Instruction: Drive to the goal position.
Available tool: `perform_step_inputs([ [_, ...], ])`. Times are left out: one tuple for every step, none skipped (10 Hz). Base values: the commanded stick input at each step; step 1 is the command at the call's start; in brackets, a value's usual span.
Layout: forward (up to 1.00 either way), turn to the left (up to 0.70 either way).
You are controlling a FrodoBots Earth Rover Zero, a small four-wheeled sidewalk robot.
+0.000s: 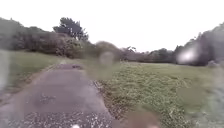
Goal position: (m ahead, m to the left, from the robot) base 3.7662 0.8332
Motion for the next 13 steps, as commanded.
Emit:
perform_step_inputs([
  [0.0,0.7],
  [0.0,0.7],
  [0.0,0.7],
  [0.0,0.7],
  [0.0,0.7],
  [0.0,0.7],
  [0.0,0.7],
  [0.0,0.7],
  [0.0,0.7],
  [0.0,0.7],
  [0.0,0.36],
  [0.0,0.0],
  [0.0,0.0],
])
